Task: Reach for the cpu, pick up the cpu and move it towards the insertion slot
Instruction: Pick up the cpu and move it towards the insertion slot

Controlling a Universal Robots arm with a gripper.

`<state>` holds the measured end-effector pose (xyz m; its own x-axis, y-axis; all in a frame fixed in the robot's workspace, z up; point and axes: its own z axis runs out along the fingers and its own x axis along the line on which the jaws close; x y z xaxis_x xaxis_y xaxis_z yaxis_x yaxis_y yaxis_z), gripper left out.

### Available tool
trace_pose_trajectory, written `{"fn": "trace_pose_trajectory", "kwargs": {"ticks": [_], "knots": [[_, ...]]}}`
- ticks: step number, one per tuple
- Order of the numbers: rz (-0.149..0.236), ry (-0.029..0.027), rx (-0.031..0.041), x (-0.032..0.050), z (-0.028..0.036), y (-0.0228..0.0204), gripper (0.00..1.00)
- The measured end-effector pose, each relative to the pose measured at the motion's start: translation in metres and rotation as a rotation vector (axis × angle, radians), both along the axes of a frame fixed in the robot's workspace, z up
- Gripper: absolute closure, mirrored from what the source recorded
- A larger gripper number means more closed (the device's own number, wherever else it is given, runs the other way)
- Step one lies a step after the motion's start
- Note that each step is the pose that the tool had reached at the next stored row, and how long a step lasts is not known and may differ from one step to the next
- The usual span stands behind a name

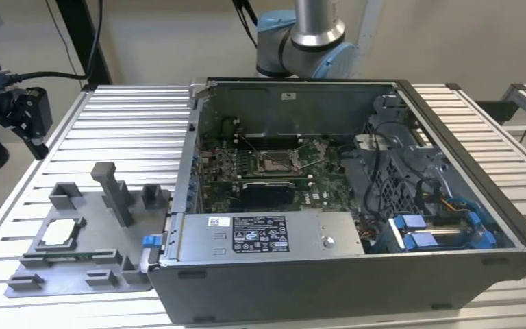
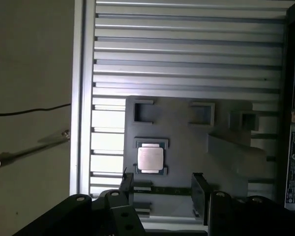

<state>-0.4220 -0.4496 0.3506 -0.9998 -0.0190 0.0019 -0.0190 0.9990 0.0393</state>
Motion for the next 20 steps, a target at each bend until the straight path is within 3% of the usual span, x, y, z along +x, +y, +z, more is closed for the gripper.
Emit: {"fn": "trace_pose_trajectory", "kwargs": {"ticks": [4,12,20], "knots": [[0.0,0.0008,-0.0001,0.0001,-0.0038,0.0,0.0],[0.0,0.0004,0.0002,0.0001,-0.0051,0.0,0.0],[0.0,0.0007,0.0,0.0001,-0.0125,-0.0001,0.0]]}}
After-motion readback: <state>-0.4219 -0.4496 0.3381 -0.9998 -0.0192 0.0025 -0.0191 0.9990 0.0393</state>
